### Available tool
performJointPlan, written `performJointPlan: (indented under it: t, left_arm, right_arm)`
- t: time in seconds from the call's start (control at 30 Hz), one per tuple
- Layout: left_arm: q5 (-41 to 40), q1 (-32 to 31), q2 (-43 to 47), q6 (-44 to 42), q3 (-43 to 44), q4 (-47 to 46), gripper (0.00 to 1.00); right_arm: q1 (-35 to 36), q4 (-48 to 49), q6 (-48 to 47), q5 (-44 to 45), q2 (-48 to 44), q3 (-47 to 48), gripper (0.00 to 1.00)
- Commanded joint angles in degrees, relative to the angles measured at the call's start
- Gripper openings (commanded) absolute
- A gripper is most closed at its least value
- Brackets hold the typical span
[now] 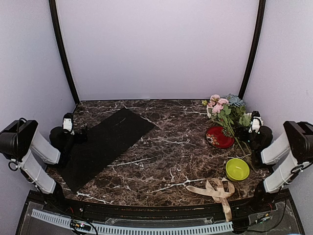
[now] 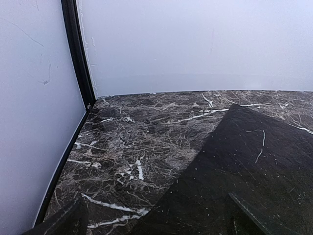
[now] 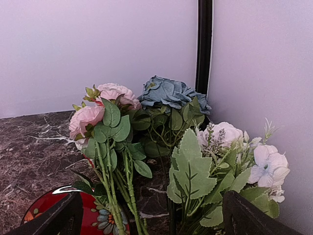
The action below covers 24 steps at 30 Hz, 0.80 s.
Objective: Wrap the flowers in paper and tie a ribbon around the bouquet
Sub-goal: Pick up the folded wrapping paper from the corner of the board.
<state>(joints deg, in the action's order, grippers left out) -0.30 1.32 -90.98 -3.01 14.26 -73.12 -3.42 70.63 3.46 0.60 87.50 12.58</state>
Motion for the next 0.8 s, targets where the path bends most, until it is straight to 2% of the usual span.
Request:
performJointPlan:
  t: [0.0, 0.2, 0.27, 0.37, 0.47, 0.53, 0.6, 0.67, 0.77]
  left_arm:
    - [-0.1, -0.3, 1.1, -0.8, 0.9, 0.3, 0.99]
    - [0.3, -0.3, 1.4, -1.0, 1.0, 0.5, 0.99]
    - [-0.8, -0.3, 4.7, -0.4, 2.4, 6.0, 0.99]
    - [-3.8, -0.4, 10.8, 0.5, 9.3, 21.9, 0.95]
    - [-0.2, -1.5, 14.8, 5.7, 13.3, 25.7, 0.86]
    - [1.3, -5.3, 15.8, 4.5, 17.8, 29.4, 0.81]
    - [0.1, -11.8, 14.3, -0.3, 25.3, 40.1, 0.79]
    - [0.3, -18.8, 11.2, -4.5, 32.8, 54.2, 0.79]
    - [4.1, -24.7, 6.2, -6.8, 41.1, 68.1, 0.8]
  right_arm:
    - [0.3, 2.0, -0.4, -0.4, 0.3, 0.9, 1.0]
    - [0.3, 2.0, -0.4, -0.6, 0.2, 0.9, 1.0]
    - [0.2, 1.6, 0.1, -0.3, -0.4, 1.0, 1.0]
    - [0.2, -9.9, 1.0, 2.8, -7.3, 3.7, 1.0]
    - [0.0, -19.6, 5.1, 4.6, -15.0, 7.6, 1.0]
    - [-0.2, -23.5, 8.3, 0.3, -18.1, 10.3, 1.0]
    - [-0.1, -29.4, 12.9, -4.7, -19.5, 14.2, 0.98]
    - [0.4, -34.6, 16.4, -11.9, -19.0, 18.1, 0.91]
    - [3.7, -42.5, 18.6, -15.7, -17.3, 24.0, 0.83]
